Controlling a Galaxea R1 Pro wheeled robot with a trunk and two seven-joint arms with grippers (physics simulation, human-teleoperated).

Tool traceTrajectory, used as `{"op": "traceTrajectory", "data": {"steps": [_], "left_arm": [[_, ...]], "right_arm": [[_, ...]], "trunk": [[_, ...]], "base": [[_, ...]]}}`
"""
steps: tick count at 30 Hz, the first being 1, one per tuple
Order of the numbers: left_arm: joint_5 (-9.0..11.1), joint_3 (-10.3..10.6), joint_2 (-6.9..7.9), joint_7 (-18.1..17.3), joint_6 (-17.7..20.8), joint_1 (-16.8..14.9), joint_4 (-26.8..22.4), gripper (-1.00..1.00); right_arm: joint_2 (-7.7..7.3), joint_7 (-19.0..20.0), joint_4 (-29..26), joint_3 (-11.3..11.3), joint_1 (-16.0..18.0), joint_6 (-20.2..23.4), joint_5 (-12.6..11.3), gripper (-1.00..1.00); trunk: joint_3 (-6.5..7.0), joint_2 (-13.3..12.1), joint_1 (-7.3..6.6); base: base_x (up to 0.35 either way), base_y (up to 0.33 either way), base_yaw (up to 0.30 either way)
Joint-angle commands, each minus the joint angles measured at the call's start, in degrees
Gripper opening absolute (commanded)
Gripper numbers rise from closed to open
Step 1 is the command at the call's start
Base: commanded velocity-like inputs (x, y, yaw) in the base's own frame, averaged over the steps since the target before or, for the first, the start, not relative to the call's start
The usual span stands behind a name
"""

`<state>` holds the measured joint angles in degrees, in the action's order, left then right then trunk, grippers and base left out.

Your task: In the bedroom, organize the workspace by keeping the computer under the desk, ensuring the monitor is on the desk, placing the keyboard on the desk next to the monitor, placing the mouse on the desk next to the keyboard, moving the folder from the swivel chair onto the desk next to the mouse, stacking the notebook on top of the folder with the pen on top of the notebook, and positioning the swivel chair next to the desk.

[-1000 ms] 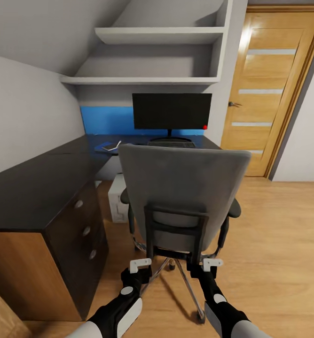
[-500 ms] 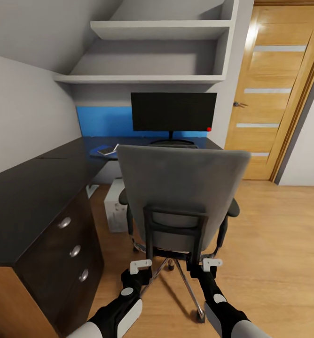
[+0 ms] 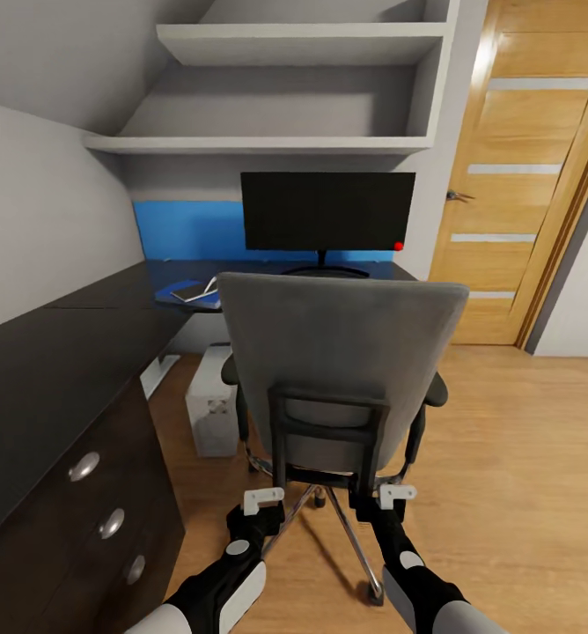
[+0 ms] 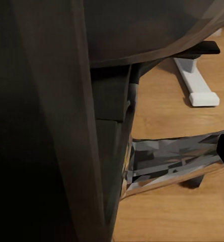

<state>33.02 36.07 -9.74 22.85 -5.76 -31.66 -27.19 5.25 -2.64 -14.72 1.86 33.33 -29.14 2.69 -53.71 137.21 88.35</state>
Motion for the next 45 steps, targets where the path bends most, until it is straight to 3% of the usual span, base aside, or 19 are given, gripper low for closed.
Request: {"op": "traceTrajectory", "data": {"steps": [1, 32, 45], "left_arm": [[0.64, 0.32, 0.06, 0.44, -0.39, -0.07, 0.04, 1.00], [0.64, 0.35, -0.02, 0.35, -0.41, -0.07, 0.91, 1.00], [0.55, 0.33, -0.02, 0.44, -0.65, -0.07, 0.91, 1.00]], "right_arm": [[0.02, -0.34, 0.04, 0.60, 0.07, -0.21, -0.05, 1.00], [-0.06, -0.21, 0.04, 0.60, 0.07, -0.13, 0.02, 1.00], [-0.07, -0.17, 0.04, 0.60, 0.07, -0.13, 0.03, 1.00]], "trunk": [[-0.05, 0.01, 0.03], [-0.05, 0.01, 0.03], [-0.05, 0.01, 0.03]], "base": [[0.322, 0.000, 0.000], [0.322, 0.000, 0.000], [0.022, -0.002, 0.000]]}}
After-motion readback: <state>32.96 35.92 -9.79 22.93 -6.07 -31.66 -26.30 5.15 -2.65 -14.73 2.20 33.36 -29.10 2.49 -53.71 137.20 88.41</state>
